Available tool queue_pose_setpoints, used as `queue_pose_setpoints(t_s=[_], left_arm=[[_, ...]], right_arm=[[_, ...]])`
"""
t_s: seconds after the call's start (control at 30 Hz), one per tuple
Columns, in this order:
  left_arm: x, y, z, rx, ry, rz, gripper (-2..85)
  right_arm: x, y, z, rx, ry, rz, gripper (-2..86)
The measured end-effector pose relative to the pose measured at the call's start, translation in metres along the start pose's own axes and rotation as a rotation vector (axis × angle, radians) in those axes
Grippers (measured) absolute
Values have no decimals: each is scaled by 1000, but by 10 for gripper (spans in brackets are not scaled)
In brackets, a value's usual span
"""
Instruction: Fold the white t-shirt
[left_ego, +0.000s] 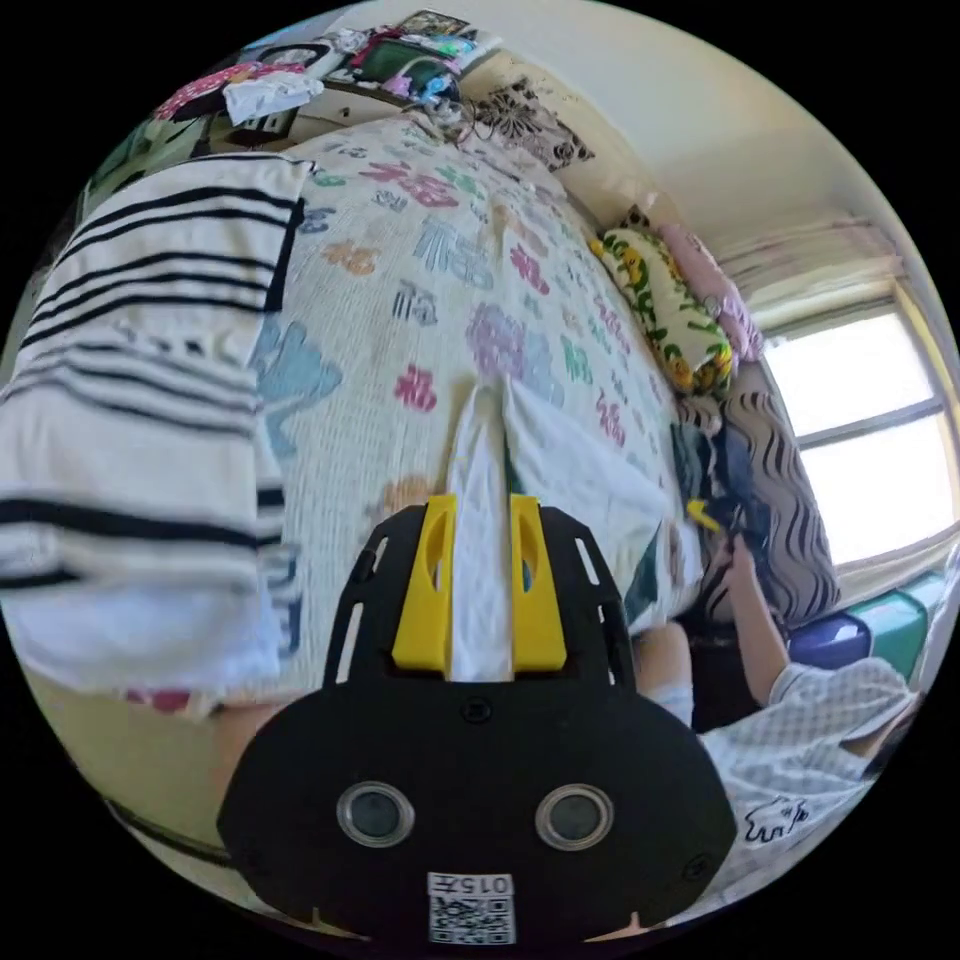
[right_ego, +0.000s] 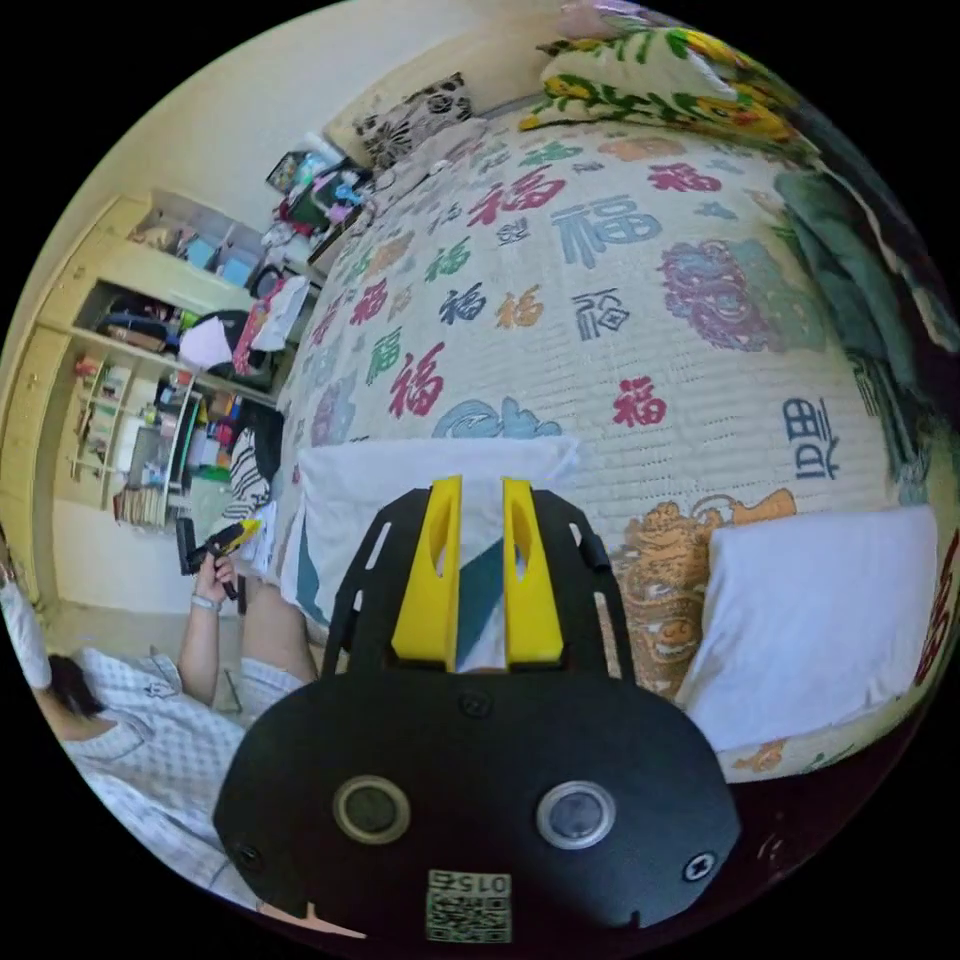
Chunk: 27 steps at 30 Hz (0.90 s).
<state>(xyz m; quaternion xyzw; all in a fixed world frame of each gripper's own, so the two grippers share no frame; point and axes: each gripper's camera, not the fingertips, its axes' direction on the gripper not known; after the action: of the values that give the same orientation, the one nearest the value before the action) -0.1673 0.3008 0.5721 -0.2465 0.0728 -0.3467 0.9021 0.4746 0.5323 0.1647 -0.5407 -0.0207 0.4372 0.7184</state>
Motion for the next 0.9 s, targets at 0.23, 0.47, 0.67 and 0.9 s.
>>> queue_pose_setpoints(t_s=[0.23,0.47,0.67,0.9], left_arm=[[3,60,41,-187,-79,-74,107],[24,58,49,-217,-45,-34,26],[41,67,34,-145,18,-29,-4],[79,81,15,-48,79,9,-6]], right_arm=[[-189,-65,89,-250,-78,-445,86],[-346,-128,195,-409,50,-685,117],[-409,-176,273,-546,219,-730,132],[-422,-197,321,-743,375,-790,44]])
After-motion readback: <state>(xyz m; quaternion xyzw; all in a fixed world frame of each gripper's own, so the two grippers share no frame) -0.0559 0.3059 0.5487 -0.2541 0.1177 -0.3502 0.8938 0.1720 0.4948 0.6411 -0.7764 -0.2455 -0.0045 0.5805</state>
